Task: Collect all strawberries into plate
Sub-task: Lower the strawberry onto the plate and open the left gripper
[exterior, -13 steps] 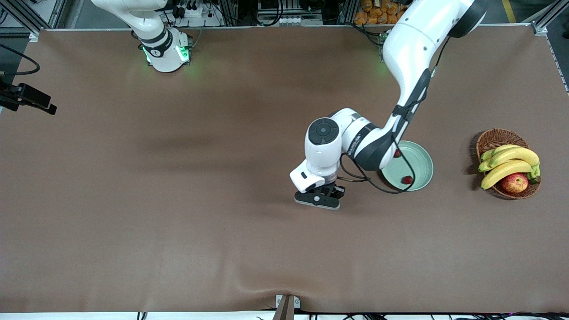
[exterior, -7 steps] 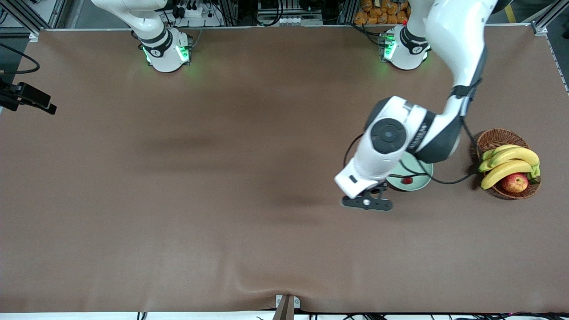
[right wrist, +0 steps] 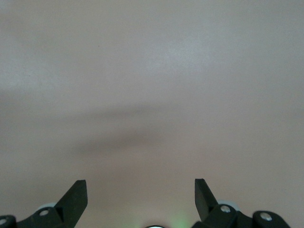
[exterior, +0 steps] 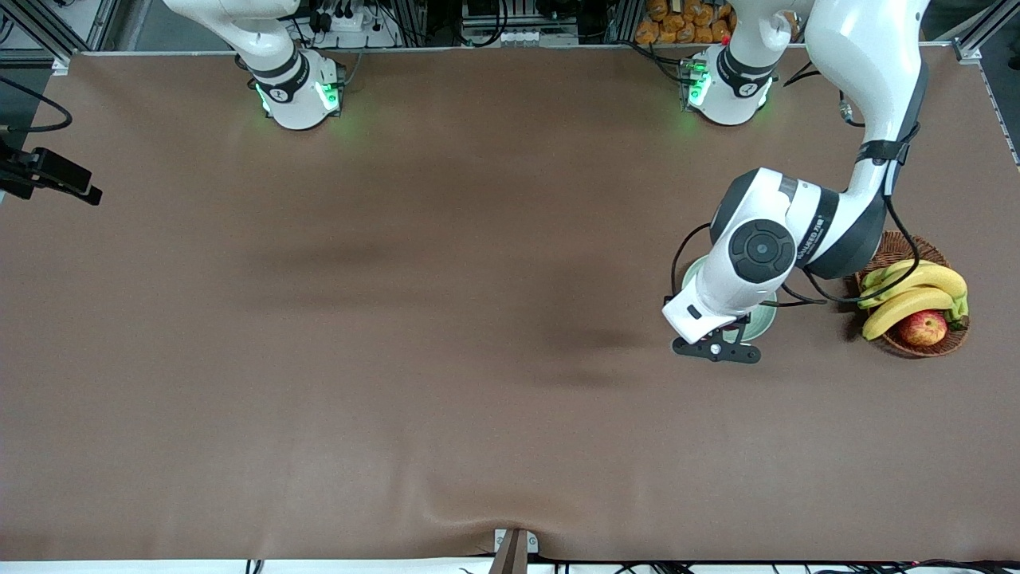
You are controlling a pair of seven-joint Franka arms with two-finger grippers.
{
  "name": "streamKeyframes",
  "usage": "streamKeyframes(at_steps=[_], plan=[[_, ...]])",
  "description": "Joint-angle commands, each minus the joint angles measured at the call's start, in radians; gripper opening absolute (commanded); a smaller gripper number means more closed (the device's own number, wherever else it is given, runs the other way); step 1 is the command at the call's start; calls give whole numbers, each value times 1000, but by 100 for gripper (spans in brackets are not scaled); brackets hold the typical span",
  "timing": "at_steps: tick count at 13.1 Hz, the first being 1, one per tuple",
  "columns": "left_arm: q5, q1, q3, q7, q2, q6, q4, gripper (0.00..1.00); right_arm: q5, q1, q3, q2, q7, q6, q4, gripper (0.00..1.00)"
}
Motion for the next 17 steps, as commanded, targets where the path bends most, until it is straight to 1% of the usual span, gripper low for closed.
streamKeyframes(at_steps=[1, 3, 5, 7, 10, 15, 17], plan=[[-1, 62, -9, 10, -48, 83, -127, 0, 14, -6, 6, -5, 1, -9, 6, 100], [-1, 73, -6, 10, -51, 149, -186, 0, 14, -6, 6, -5, 1, -9, 6, 100], [-1, 107, -7, 10, -45, 201, -229, 0, 14, -6, 6, -5, 1, -9, 6, 100], [-1, 113, -7, 10, -36, 233, -259, 0, 14, -6, 6, -5, 4, -9, 6, 100], [-1, 130, -7, 10, -36, 319, -335, 0, 14, -6, 6, -5, 4, -9, 6, 100], [-1, 139, -7, 10, -48, 324, -385, 0, 14, -6, 6, -7, 4, -10, 6, 100], [-1, 150, -7, 10, -59, 322, -381, 99, 14, -6, 6, -7, 4, -10, 6, 100]])
